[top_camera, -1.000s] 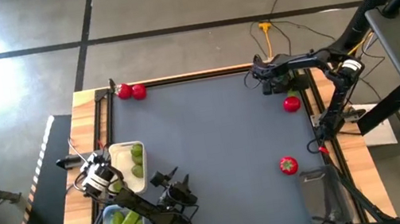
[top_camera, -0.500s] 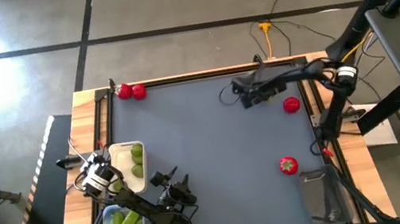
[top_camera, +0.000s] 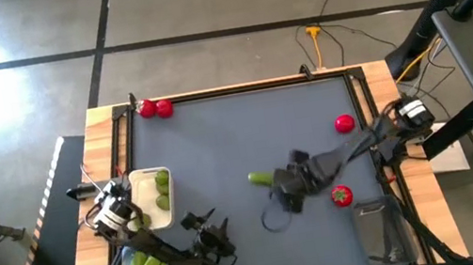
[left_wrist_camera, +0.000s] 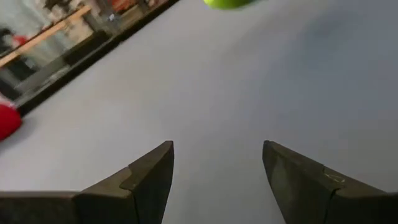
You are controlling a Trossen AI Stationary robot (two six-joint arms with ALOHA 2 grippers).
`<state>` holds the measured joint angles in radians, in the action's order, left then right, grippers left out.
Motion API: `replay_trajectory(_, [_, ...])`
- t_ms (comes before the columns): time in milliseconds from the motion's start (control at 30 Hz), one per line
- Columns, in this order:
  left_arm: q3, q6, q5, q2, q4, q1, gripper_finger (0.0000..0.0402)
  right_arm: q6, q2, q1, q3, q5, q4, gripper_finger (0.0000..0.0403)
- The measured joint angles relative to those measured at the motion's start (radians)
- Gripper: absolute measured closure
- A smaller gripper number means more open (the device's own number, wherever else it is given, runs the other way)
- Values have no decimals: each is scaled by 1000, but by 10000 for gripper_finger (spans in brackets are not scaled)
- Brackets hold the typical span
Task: Sort produce into baskets
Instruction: Put the green cucumber into the transparent bin
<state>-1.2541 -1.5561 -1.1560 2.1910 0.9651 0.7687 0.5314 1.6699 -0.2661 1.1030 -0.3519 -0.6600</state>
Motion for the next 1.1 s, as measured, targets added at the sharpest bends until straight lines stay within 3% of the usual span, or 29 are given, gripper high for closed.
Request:
replay_trajectory(167, [-36,89,-4,-46,13,20,164,-8,0,-122,-1,-8,72,253])
replay_trajectory(500, [-77,334,139,-228,-36,-9,122,-69,0,-187,-37,-7,232,252])
replay_trajectory(667, [-65,593,374,-297,-266,-44,109,-56,0,-192,-99,-7,268,252])
replay_trajectory(833, [-48,858,504,-292,-593,-66,109,1,0,-224,-138,32,309,228])
replay_trajectory(1100, [-45,1038,518,-201,-781,-120,109,45,0,-284,-111,40,290,150])
